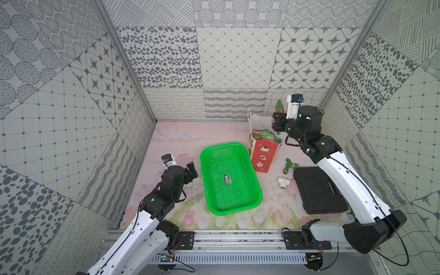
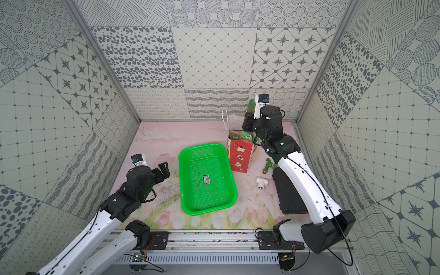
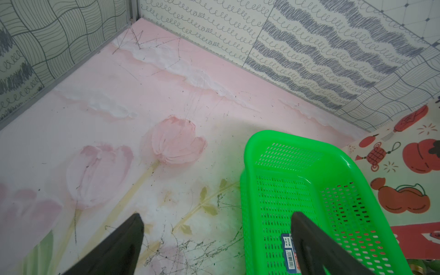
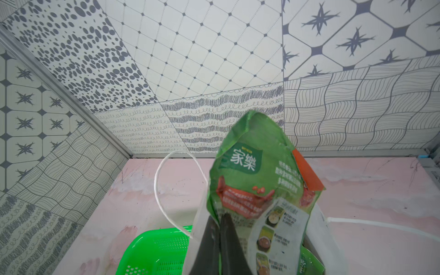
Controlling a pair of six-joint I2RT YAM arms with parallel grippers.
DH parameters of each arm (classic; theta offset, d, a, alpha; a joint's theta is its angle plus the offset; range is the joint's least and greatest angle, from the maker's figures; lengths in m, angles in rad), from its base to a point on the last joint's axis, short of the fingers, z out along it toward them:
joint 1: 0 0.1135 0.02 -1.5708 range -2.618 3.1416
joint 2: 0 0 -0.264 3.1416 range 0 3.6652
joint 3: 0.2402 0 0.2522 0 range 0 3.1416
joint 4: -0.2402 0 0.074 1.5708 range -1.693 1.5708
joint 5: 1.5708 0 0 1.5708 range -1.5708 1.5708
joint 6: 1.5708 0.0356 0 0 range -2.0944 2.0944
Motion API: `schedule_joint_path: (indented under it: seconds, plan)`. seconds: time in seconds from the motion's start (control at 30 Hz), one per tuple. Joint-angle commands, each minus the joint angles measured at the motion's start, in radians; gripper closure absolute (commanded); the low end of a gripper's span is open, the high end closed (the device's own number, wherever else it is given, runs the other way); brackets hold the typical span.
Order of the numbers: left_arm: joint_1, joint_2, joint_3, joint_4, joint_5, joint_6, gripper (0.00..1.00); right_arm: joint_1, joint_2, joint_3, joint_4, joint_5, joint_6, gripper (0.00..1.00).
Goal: Place the condiment packets inside the bag
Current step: Place the condiment packet in the paper bag.
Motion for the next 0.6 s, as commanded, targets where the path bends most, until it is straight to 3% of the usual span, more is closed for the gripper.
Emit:
schedule_joint_path:
  seconds: [0.0,0.3,0.57]
  plan:
    - [0.071,0.012,-0.003,0.032,-0.045,0.04,0.0,-0.018,0.023,-0.033,0.079,-0.068,0.057,1.0]
    - [0.218,0.087,-0.027,0.094,0.062,0.055,0.0,-0.025,0.014,-0.155,0.085,-0.084,0.089,1.0]
    - [0.266,0.098,-0.06,0.125,0.125,0.062,0.01,-0.025,-0.015,-0.216,0.082,-0.204,0.132,1.0]
